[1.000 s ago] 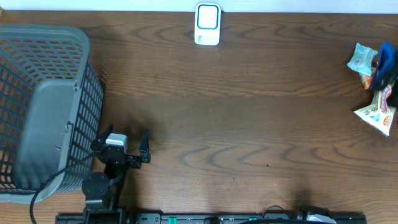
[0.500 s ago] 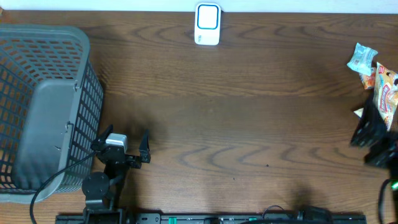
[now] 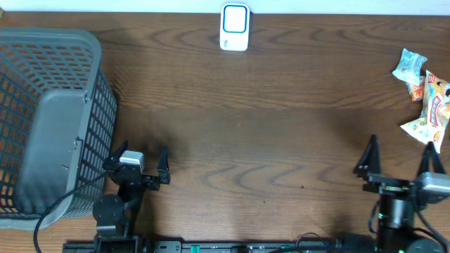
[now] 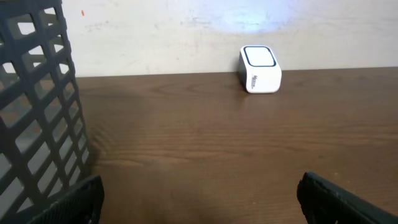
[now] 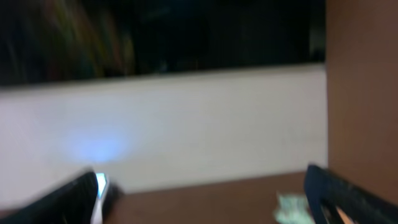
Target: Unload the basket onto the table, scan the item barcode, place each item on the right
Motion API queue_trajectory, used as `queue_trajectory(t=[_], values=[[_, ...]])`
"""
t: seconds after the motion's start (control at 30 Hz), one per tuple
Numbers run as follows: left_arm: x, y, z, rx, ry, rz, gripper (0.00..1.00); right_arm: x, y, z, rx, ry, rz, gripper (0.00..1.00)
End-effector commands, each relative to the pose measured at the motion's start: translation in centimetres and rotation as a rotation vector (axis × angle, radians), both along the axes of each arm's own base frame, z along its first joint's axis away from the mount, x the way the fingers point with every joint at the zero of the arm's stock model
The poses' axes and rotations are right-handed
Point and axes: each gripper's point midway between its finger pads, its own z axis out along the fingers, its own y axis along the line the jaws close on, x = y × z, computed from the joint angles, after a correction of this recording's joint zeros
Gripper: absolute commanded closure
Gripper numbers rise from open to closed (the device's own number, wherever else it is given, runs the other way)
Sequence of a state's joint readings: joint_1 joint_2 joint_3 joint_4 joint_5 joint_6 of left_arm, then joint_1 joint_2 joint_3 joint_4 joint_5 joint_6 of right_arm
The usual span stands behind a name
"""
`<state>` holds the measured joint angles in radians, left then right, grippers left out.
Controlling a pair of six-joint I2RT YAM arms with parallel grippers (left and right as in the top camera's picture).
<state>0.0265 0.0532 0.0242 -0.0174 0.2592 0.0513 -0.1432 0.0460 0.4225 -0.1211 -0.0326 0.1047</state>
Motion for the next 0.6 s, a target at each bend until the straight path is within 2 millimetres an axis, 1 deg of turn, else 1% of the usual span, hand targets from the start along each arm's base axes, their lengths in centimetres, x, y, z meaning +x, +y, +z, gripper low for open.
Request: queue_trajectory(t=[0.0, 0.13, 0.27, 0.37, 0.57], values=[[-0.1, 0.0, -1.5, -0.007, 0.044, -0.003, 0.02, 1.4, 0.2, -3.1, 0.059, -0.010, 0.033, 0.01], [-0.1, 0.0, -1.5, -0.007, 0.044, -0.003, 0.02, 2.7, 0.1, -6.5, 0.109, 0.034, 0.045, 0.01], [-0.1, 0.0, -1.5, -0.007, 0.044, -0.003, 0.02, 3.7, 0.2, -9.8, 0.130, 0.096, 0.053, 0.01], [-0.1, 0.0, -1.5, -0.007, 0.044, -0.003, 0.02, 4.2, 0.2, -11.7, 0.136, 0.135, 0.056, 0.01], [-0.1, 0.0, -1.5, -0.007, 0.044, -0.003, 0.02, 4.6, 0.2, -14.7, 0.146, 0.214, 0.051, 0.01]])
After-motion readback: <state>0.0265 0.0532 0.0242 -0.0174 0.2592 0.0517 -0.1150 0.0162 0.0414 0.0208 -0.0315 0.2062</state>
